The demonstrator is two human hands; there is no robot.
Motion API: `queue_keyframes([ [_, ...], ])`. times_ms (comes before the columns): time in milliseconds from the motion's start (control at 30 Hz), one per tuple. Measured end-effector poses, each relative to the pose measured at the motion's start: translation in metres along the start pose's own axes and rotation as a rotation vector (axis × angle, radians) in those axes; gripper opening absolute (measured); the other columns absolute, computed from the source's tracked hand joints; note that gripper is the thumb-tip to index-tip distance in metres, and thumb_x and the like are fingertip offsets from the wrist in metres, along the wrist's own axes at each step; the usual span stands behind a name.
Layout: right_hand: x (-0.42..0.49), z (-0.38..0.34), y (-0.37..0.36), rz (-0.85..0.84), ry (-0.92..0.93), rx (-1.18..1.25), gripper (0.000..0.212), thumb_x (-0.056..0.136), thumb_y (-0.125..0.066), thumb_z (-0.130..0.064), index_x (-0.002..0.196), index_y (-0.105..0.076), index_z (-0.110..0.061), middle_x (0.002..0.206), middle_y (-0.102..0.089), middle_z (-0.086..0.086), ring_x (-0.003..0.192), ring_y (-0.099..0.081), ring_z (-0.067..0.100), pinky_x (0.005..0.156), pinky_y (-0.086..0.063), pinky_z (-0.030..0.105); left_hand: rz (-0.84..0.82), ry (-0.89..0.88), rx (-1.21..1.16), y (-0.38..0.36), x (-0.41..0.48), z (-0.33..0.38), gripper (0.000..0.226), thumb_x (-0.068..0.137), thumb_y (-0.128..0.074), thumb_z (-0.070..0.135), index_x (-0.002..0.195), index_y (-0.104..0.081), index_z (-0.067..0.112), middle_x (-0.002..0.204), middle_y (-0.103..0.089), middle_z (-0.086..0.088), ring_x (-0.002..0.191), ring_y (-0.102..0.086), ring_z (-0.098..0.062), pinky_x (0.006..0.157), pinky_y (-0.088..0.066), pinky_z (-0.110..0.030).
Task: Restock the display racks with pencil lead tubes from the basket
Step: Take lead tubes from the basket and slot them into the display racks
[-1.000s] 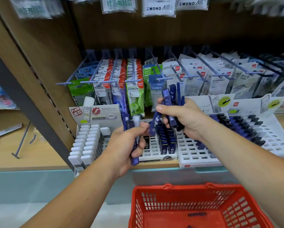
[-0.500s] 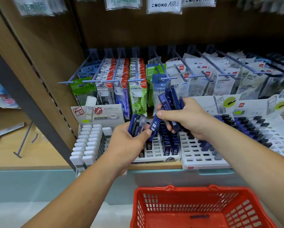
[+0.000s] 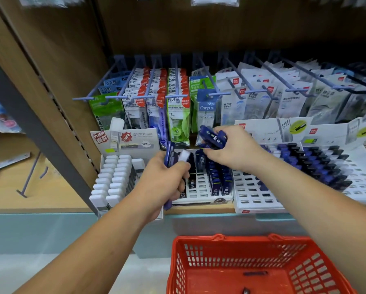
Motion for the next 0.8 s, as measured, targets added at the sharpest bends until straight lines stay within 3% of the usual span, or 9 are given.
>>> queue_keyframes([
  [67,0.002,0.004,-0.008,-0.025,0.023,-0.088,0.021,0.084,-0.077,-0.019,0.071,-0.06,-0.022,0.054,-0.055,-0.007,0.055,-0.051,0.009,0.059,-0.041,0.027,-0.017,-0.009,-0.019,0.002,0.0,-0.001,0.01,0.098,-0.064,0.015,0.101,-0.057,0.009,0.072,-0.066,-0.014,0.051,-0.038,-0.025,0.041,-0.026,-0.021],
  [200,0.007,0.006,-0.01,-0.039,0.054,-0.134,0.025,0.084,-0.077,-0.02,0.073,-0.059,-0.034,0.064,-0.061,-0.007,0.065,-0.058,0.014,0.067,-0.048,0.03,0.027,-0.032,-0.06,0.014,-0.004,0.002,0.01,0.097,-0.071,0.016,0.104,-0.065,0.012,0.088,-0.077,-0.014,0.053,-0.056,-0.021,0.037,-0.026,-0.019],
  [300,0.01,0.002,-0.015,-0.069,0.112,-0.282,0.014,0.081,-0.077,-0.026,0.081,-0.063,-0.029,0.07,-0.064,-0.006,0.074,-0.062,0.02,0.073,-0.055,0.038,0.03,-0.023,-0.061,0.016,-0.006,0.003,0.014,0.096,-0.072,0.019,0.105,-0.064,0.013,0.092,-0.078,-0.009,0.054,-0.065,-0.016,0.037,-0.025,-0.018],
  [400,0.009,-0.004,-0.02,-0.05,0.129,-0.414,0.017,0.082,-0.075,-0.03,0.098,-0.068,-0.031,0.073,-0.062,-0.01,0.082,-0.061,0.022,0.076,-0.055,0.038,0.033,-0.01,-0.048,0.018,-0.009,0.003,0.016,0.096,-0.073,0.021,0.105,-0.063,0.012,0.092,-0.079,-0.008,0.052,-0.065,-0.017,0.037,-0.024,-0.017],
  [500,0.01,-0.006,-0.02,-0.032,0.126,-0.437,0.022,0.082,-0.073,-0.03,0.104,-0.069,-0.032,0.08,-0.066,-0.009,0.09,-0.062,0.024,0.079,-0.055,0.039,0.03,-0.009,-0.051,0.02,-0.01,0.003,0.018,0.097,-0.072,0.02,0.108,-0.062,0.009,0.091,-0.078,-0.009,0.053,-0.065,-0.017,0.037,-0.023,-0.018],
  [667,0.01,-0.007,-0.023,-0.07,0.127,-0.552,0.019,0.083,-0.071,-0.03,0.089,-0.056,-0.039,0.073,-0.056,-0.011,0.082,-0.053,0.021,0.068,-0.044,0.033,0.029,0.004,-0.084,0.022,-0.011,0.002,0.018,0.099,-0.069,0.017,0.111,-0.061,0.007,0.093,-0.077,-0.014,0.044,-0.057,-0.013,0.034,-0.023,-0.017],
  [800,0.009,-0.011,-0.026,-0.104,0.127,-0.625,0.01,0.081,-0.069,-0.026,0.09,-0.064,-0.028,0.073,-0.061,-0.007,0.08,-0.057,0.023,0.063,-0.039,0.031,0.005,0.051,-0.177,0.022,-0.008,-0.002,0.013,0.098,-0.062,0.009,0.111,-0.062,0.009,0.096,-0.077,-0.016,0.057,-0.05,-0.025,0.042,-0.021,-0.023],
])
Point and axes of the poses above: each hand's wrist, its own x-axis towards the middle knuckle, its own y-axis out of the back of the hand, z = x × y, the point moved 6 cm from there along x, towards the middle knuckle
